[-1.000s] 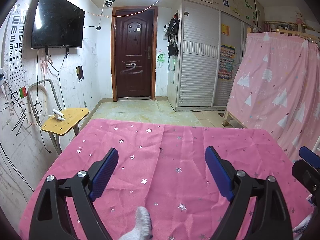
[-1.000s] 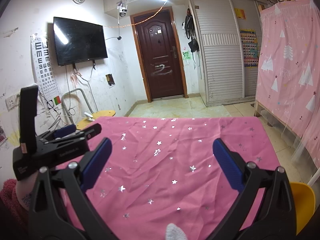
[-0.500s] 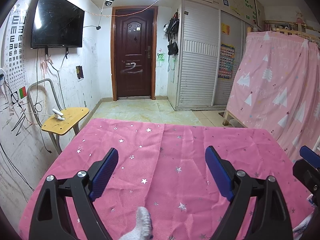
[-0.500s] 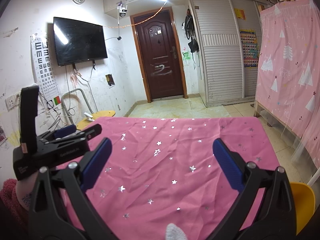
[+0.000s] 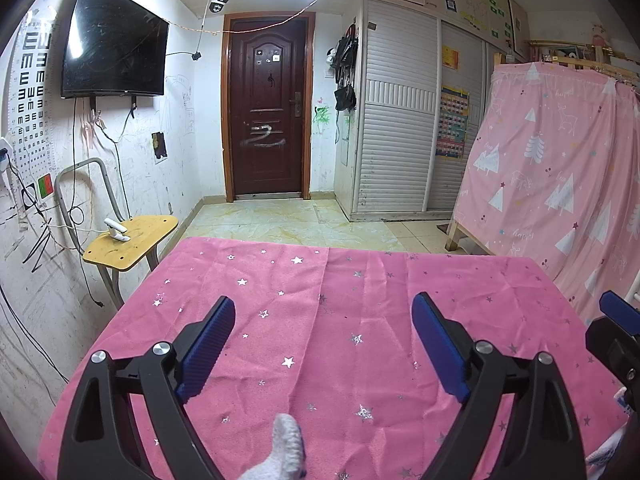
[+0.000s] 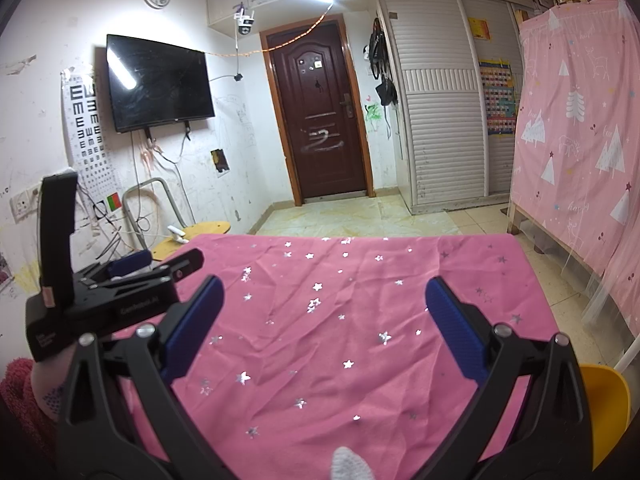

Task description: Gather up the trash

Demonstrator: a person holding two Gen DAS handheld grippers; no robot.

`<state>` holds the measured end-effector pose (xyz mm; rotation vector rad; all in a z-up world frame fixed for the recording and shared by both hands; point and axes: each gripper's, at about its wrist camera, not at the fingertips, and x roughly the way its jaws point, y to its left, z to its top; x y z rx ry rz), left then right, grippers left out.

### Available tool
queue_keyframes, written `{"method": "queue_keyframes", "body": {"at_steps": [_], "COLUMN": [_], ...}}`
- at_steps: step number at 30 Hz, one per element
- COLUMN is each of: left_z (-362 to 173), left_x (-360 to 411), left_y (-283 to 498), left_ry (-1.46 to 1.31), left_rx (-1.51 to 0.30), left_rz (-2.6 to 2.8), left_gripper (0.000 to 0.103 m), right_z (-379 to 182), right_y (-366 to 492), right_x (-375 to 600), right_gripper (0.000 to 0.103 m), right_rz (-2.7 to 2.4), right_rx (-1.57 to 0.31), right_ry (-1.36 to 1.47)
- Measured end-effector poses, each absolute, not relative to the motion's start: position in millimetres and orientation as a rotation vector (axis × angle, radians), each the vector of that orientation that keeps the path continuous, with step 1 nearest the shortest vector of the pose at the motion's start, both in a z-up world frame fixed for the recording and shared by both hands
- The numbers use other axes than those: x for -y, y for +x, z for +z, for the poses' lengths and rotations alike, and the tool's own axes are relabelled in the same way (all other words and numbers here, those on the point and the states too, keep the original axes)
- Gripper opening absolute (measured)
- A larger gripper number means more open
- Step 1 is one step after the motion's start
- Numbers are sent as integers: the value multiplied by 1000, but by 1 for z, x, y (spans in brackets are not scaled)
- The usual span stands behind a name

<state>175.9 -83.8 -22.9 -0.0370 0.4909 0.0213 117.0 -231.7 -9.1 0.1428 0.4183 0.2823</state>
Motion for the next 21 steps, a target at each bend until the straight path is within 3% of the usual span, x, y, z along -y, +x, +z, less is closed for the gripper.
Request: {"method": "queue_keyframes", "body": {"at_steps": [21], "left_z": [-24], "left_x": [86], "left_y": [177], "left_ry": [-35], "left_rx": [-500], "left_rz": [9], "left_gripper": [82], "right_z": [-10], "right_y": [117], "right_x": [232], "right_gripper": [97], "right_rz": [283], "right_rx": [-417], "right_ry": [142]}}
